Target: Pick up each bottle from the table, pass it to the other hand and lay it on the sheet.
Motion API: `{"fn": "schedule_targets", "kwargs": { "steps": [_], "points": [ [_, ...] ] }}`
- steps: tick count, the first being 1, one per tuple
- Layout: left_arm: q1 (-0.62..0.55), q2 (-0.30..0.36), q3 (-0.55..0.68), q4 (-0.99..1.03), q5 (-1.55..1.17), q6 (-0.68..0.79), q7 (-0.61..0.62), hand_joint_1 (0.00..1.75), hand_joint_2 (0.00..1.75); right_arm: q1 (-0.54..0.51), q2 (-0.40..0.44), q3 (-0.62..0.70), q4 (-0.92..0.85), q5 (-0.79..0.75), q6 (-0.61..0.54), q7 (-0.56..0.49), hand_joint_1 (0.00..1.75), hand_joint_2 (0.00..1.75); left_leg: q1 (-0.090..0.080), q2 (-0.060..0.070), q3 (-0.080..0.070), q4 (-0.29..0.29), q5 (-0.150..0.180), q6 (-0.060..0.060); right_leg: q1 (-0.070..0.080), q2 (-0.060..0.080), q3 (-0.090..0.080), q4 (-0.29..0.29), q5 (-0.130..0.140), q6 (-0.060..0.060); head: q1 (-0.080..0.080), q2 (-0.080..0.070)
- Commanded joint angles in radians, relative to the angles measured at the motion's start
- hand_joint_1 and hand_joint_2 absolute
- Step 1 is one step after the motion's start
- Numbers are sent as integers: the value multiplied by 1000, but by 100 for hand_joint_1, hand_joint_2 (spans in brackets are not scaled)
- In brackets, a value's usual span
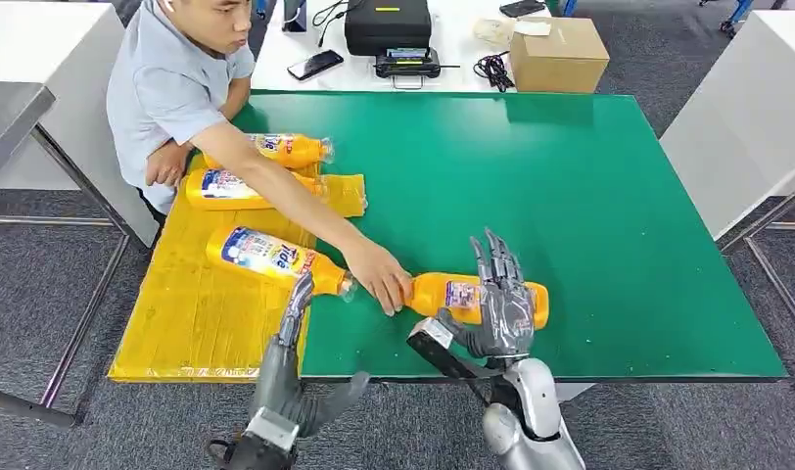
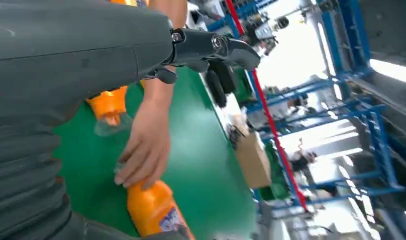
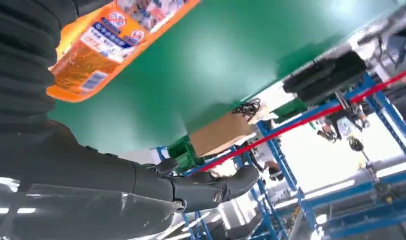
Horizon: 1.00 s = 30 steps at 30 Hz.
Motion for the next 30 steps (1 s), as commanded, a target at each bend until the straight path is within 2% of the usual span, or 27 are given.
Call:
{"fn": "schedule_targets", "kwargs": {
  "steps": [1, 4, 10, 12, 15, 17, 20, 26, 30],
  "points": [
    [-124, -11, -1, 150, 59, -52, -7, 0, 175, 60, -145, -17, -55, 18, -23, 36, 0, 175, 1, -6, 3, -1, 0, -1, 1, -6, 6, -2, -2, -2, 0, 0],
    [-199, -34, -20, 257, 72, -25, -10, 0, 175, 47, -189, -28, 3, 44, -21, 22, 0, 175, 0, -8, 3, -1, 1, -1, 1, -8, 6, -2, -1, -2, 0, 0],
    [-202, -27, -28, 260, 80, -20, -6, 0, 175, 2, -189, -19, 52, 56, -10, 24, 0, 175, -1, 1, 5, -1, -1, -2, 1, 1, 5, -2, 0, -2, 0, 0],
    [-197, -32, -33, 250, 89, -27, 8, 0, 175, -39, -205, 8, 86, 78, 39, 54, 0, 175, -1, 0, 3, -1, 0, -1, 0, -1, 3, -1, 1, -1, 0, 0],
    [-207, -33, -48, 253, 103, -53, 33, 0, 175, -170, -225, 45, 242, 78, 128, 95, 0, 175, 1, 2, 7, 0, -2, -3, 2, 1, 6, -2, -1, -3, 0, 0],
    [-215, -30, -56, 262, 112, -67, 45, 0, 175, -231, -224, 41, 333, 51, 132, 84, 0, 175, 0, 6, 4, -1, -1, -1, 1, 5, 3, -2, 2, -1, 0, 0],
    [-215, -30, -54, 266, 116, -70, 48, 0, 175, -243, -224, 40, 356, 50, 137, 90, 0, 175, 1, 4, 4, 0, -1, -1, 1, 3, 4, -2, 1, -2, 0, 0],
    [-229, -26, -74, 302, 140, -92, 69, 0, 175, -368, -227, 36, 558, 25, 168, 98, 0, 175, 0, 4, 6, -1, -1, -1, 1, 3, 5, -1, 1, -2, 0, 0],
    [-231, -26, -73, 302, 140, -92, 69, 0, 175, -368, -224, 37, 559, 26, 166, 98, 0, 175, 1, 3, 7, 0, -2, -2, 1, 2, 7, -1, 0, -3, 0, 0]
  ]
}}
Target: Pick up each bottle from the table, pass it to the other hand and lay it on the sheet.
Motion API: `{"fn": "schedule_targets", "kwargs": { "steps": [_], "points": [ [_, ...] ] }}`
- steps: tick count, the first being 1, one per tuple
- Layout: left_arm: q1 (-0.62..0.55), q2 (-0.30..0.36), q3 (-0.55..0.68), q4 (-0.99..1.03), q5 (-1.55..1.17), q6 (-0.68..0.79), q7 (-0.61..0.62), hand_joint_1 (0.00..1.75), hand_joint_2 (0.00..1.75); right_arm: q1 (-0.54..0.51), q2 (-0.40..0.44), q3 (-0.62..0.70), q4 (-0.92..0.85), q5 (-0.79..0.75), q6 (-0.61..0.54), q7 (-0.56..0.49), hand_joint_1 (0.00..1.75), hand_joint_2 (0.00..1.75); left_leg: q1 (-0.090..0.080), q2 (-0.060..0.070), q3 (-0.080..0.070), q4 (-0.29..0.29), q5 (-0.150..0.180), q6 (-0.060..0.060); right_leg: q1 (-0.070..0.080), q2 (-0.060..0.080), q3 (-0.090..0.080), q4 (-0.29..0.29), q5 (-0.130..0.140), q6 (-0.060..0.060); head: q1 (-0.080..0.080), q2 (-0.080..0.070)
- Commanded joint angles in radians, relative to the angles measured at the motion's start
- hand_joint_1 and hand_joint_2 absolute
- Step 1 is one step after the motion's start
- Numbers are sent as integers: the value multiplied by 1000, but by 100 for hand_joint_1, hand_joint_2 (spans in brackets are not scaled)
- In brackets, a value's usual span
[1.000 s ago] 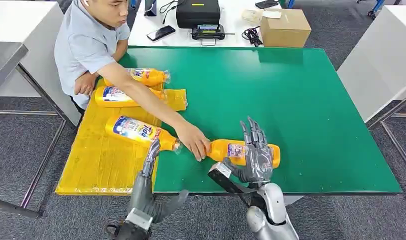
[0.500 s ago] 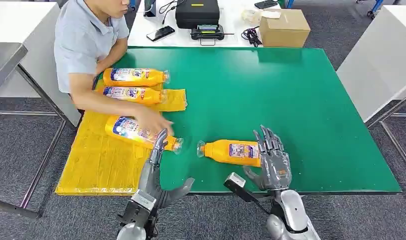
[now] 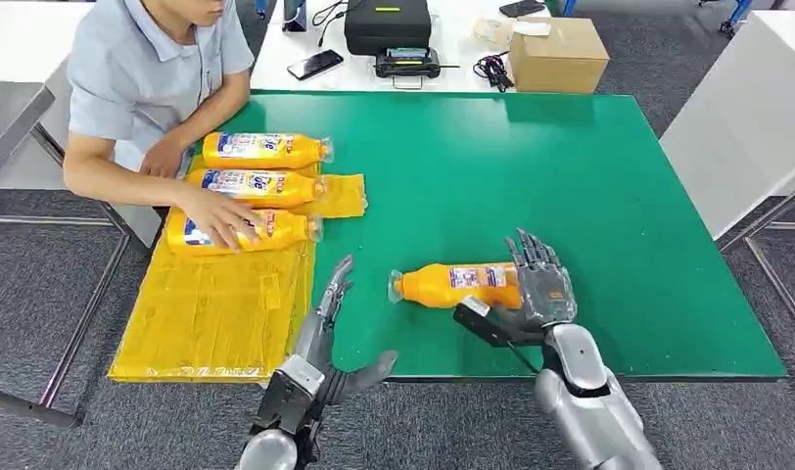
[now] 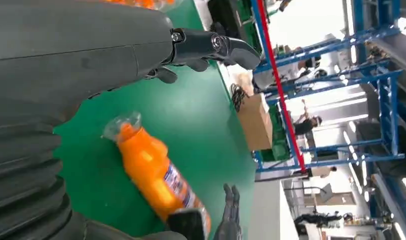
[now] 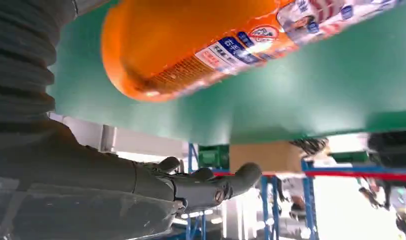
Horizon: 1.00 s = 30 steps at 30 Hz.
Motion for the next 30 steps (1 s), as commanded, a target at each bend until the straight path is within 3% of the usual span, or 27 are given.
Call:
{"fn": "schedule_targets", "kwargs": {
  "steps": [1, 14, 22, 30],
  "points": [
    [-48, 17, -25, 93, 9, -5, 10, 0, 175, -138, -5, 31, 252, -10, 6, -8, 0, 175, 2, 3, 7, 0, -3, -4, 2, 2, 7, -1, -2, -4, 0, 0],
    [-53, 27, -47, 104, 8, -25, 47, 0, 175, -184, 29, 44, 352, -46, 86, -13, 0, 175, 2, 3, 5, 0, -2, -3, 2, 3, 4, -1, -1, -3, 0, 0],
    [-47, 26, -60, 105, -11, -33, 63, 0, 175, -202, 8, 86, 375, -56, 165, -3, 0, 175, 1, 1, 4, -1, -1, -2, 1, 1, 4, -1, -1, -3, 0, 0],
    [-68, 22, -81, 120, -13, -54, 56, 0, 175, -199, 19, 125, 385, -101, 130, -120, 0, 175, 2, 1, 6, -1, -1, -3, 2, 0, 5, -1, -1, -3, 0, 0]
  ]
}}
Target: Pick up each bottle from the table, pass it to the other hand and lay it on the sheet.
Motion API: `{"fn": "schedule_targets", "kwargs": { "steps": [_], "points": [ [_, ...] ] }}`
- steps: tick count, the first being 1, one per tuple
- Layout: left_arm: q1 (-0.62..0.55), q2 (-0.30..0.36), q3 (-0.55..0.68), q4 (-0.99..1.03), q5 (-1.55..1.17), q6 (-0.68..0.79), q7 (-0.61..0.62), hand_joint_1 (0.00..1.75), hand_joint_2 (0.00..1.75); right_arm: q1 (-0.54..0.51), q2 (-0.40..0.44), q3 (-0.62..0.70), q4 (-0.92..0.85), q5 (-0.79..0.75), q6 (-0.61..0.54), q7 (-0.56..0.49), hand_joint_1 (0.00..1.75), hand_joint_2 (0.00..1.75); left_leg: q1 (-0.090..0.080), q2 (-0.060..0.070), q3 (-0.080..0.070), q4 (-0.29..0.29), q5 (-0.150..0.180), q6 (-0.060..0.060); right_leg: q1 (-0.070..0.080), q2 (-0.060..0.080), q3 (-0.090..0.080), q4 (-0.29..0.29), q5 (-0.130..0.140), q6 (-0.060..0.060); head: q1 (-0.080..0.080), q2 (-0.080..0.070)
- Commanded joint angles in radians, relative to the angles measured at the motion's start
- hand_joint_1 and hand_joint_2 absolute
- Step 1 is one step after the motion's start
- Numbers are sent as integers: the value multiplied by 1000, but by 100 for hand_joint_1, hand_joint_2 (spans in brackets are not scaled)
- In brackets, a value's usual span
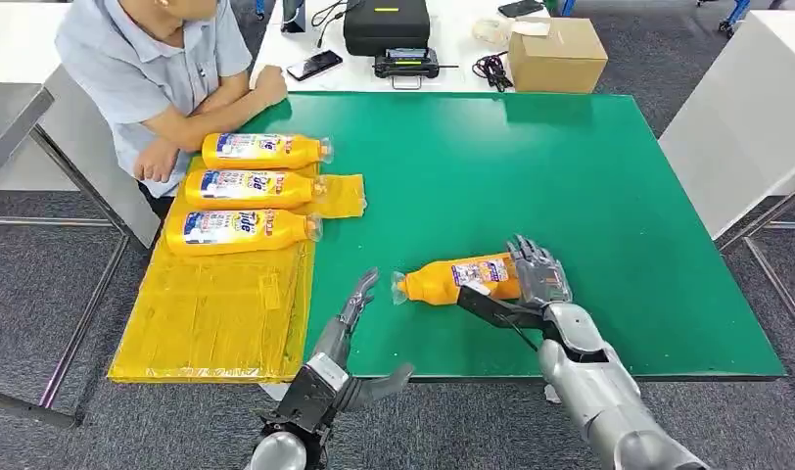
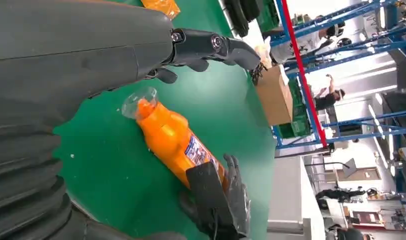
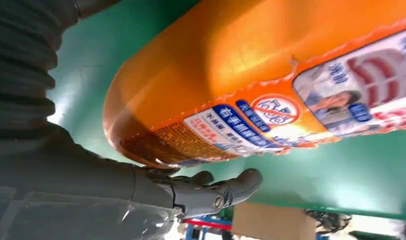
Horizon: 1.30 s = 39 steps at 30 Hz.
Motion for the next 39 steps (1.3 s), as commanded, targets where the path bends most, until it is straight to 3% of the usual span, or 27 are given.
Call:
{"fn": "schedule_targets", "kwargs": {
  "steps": [1, 11, 14, 15, 20, 21, 22, 23, 29, 36, 39],
  "points": [
    [-52, 21, -49, 70, -2, -22, -1, 0, 175, -29, 16, 91, 98, -25, -42, -84, 0, 175, 1, 0, 3, -1, -1, -2, 1, 0, 3, -1, -1, -2, 0, 0],
    [-53, 21, -54, 62, -4, -22, -7, 0, 175, -76, 23, 167, 136, 42, -59, -39, 0, 175, 1, 1, 3, 0, -1, -2, 1, 1, 3, -1, 0, -2, 0, 0],
    [-60, 20, -55, 69, -2, -24, -8, 0, 175, -95, 20, 165, 160, 11, 7, -43, 0, 175, 1, 0, 3, -1, -1, -2, 1, 0, 3, -1, 0, -2, 0, 0],
    [-61, 19, -55, 70, 0, -25, -10, 0, 175, -103, 19, 168, 172, 5, 29, -37, 19, 175, 1, 1, 4, 0, -1, -2, 1, 1, 4, 0, -1, -3, 0, 0],
    [-61, 19, -55, 70, 0, -25, -10, 0, 175, -103, 16, 168, 173, 5, 29, -37, 19, 175, 1, 0, 3, -1, 0, -2, 1, 0, 3, -1, 0, -2, 0, 0],
    [-62, 20, -58, 73, 0, -27, -11, 0, 175, -110, 18, 174, 187, 3, 45, -33, 12, 175, 2, 0, 5, -1, -1, -3, 2, 0, 6, -1, -1, -3, 0, 0],
    [-65, 21, -61, 75, 1, -28, -13, 0, 175, -122, 16, 180, 210, -11, 75, -31, 136, 175, 1, 0, 5, 0, -1, -2, 1, 0, 5, -1, -1, -3, 0, 0],
    [-66, 21, -62, 76, 2, -29, -13, 0, 175, -125, 14, 174, 221, -25, 89, -32, 169, 175, 1, 0, 4, -1, -1, -2, 1, 0, 4, 0, -1, -2, 0, 0],
    [-73, 21, -63, 85, 4, -33, -18, 0, 175, -144, 0, 191, 269, -59, 165, -41, 175, 175, 1, -1, 5, -1, 0, -1, 1, -1, 6, -1, -1, -2, 0, 0],
    [-73, 20, -65, 88, -1, -35, -19, 0, 175, -116, -4, 166, 247, -120, 174, -72, 175, 175, 2, -3, 9, -2, -1, -3, 2, -4, 10, -2, -1, -3, 0, 0],
    [-69, 13, -58, 93, 8, -29, -24, 0, 175, -84, -14, 116, 212, -235, 244, -145, 175, 175, 2, -3, 9, -1, -1, -3, 2, -3, 10, -3, -1, -4, 0, 0]
  ]
}}
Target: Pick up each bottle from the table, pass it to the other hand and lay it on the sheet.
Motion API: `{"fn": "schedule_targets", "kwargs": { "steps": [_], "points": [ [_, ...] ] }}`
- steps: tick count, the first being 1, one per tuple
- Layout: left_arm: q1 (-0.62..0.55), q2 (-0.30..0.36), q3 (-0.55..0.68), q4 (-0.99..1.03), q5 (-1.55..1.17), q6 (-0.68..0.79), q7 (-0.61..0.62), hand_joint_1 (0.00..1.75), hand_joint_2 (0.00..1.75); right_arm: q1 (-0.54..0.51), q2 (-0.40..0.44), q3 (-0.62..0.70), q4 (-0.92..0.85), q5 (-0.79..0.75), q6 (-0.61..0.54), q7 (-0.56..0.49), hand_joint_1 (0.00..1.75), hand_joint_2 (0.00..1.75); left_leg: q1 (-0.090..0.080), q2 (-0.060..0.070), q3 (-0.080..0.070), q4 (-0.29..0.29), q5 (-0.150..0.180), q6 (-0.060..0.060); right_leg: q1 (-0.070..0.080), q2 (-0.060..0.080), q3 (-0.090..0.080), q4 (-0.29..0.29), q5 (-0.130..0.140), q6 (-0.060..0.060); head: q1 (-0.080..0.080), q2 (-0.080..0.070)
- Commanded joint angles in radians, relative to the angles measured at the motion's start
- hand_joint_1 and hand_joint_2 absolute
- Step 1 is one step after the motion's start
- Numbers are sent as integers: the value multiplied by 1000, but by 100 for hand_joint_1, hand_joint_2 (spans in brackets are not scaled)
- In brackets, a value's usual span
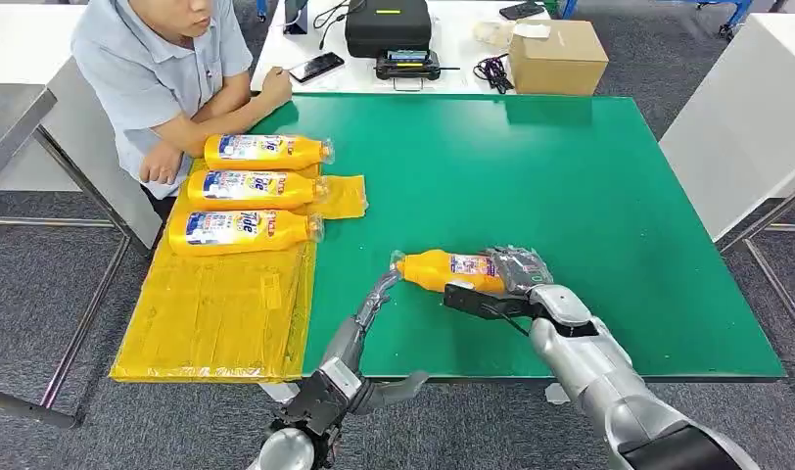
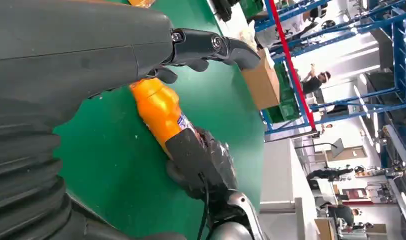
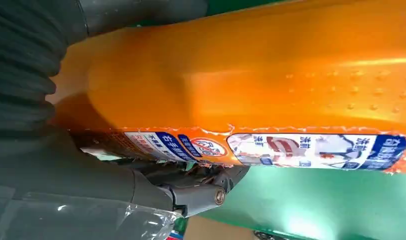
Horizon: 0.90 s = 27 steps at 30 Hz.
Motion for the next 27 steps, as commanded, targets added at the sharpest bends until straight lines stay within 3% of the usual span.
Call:
{"fn": "schedule_targets", "kwargs": {
  "steps": [1, 6, 8, 12, 14, 19, 22, 27],
  "points": [
    [-33, 8, -7, 73, 21, 10, -11, 0, 175, 70, -16, -74, 40, -222, 164, -122, 175, 175, 2, -3, 4, -2, -1, -2, 2, -3, 6, -2, -1, -3, 0, 0],
    [-37, 8, -10, 81, 27, 11, -17, 0, 175, 81, -28, -60, 21, -238, 165, -122, 175, 175, 3, -4, 7, -2, -1, -3, 3, -5, 9, -3, -1, -3, 0, 0],
    [-32, -10, 33, 83, 83, 63, -51, 0, 175, 99, -18, -122, 0, -338, 192, -159, 175, 175, 3, -1, 9, -1, -1, -3, 3, -2, 9, -3, -1, -4, 0, 0],
    [-40, -32, 94, 129, 329, 75, -53, 0, 175, 205, 9, -181, -236, -497, 172, -204, 175, 175, 3, -2, 11, -2, -1, -3, 3, -3, 11, -3, -1, -4, 0, 0],
    [-43, -21, 85, 137, 350, 73, -62, 0, 175, 226, 15, -170, -300, -505, 175, -161, 175, 175, 3, 1, 12, -2, -1, -3, 3, -1, 12, -3, 0, -3, 0, 0],
    [-31, -33, 152, 168, 565, 34, -12, 0, 175, 267, 54, -151, -447, -566, 173, -201, 175, 175, 3, 4, 12, -1, -2, -4, 4, 2, 10, -2, -1, -4, 0, 0],
    [-37, -19, 155, 187, 621, 38, -41, 0, 175, 295, 76, -104, -543, -576, 139, -187, 175, 175, 3, 4, 11, -1, -2, -4, 4, 2, 10, -1, -1, -4, 0, 0],
    [-39, -18, 152, 184, 644, 33, -37, 0, 175, 305, 77, -84, -565, -585, 125, -182, 175, 175, 3, 4, 5, 0, -3, -4, 3, 3, 4, 0, -2, -4, 0, 0]
  ]
}}
